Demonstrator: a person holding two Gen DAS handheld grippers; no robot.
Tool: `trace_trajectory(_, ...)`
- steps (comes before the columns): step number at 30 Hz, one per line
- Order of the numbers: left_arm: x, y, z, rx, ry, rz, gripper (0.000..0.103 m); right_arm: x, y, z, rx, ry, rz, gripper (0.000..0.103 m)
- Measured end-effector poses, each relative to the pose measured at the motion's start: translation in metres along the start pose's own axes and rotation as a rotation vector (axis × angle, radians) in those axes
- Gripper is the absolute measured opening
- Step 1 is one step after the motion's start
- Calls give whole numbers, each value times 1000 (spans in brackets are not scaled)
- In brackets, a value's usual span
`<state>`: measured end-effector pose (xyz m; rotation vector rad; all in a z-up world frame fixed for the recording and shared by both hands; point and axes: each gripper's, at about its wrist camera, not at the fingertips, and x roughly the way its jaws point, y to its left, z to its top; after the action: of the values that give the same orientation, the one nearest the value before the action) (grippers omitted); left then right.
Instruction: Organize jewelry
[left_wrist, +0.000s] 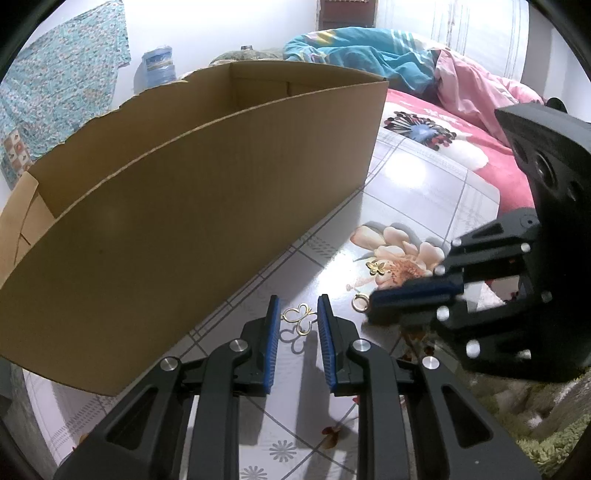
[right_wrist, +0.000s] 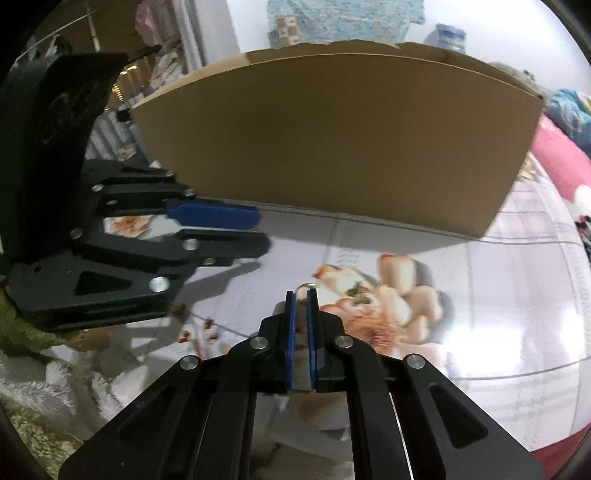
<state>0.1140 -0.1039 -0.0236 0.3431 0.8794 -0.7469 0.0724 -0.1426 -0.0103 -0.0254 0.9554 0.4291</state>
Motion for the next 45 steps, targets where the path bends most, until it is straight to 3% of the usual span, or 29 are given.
trace_trajectory(3, 0, 0, 0, -1, 1, 2, 20, -1, 1, 0, -25, -3, -8, 8)
trace_trajectory(6, 1, -1, 0, 3, 3, 2, 20, -6, -3, 2, -43, -22, -25, 19)
trace_trajectory(10, 2, -1, 0, 7, 4, 4, 20, -9, 1, 6, -105, -29, -47, 23)
trace_trajectory(18, 3, -1, 0, 1, 4, 12, 20, 6, 6, 10, -229, -5, -33, 19)
trace_trajectory(21, 3, -2, 0, -1, 5, 15, 20, 8, 12, 5, -232, -5, -20, 10)
trace_trajectory(33, -1, -1, 0, 6, -3, 11, 20, 8, -1, 2, -191, -18, -9, 8)
trace_trajectory(39, -17, -4, 2, 17, -40, -15, 20, -14, -8, 2, -158, -73, -12, 8)
trace_trajectory(45, -52, -6, 21, 30, -133, -44, 20, -55, -11, 18, -125, -192, -29, 8)
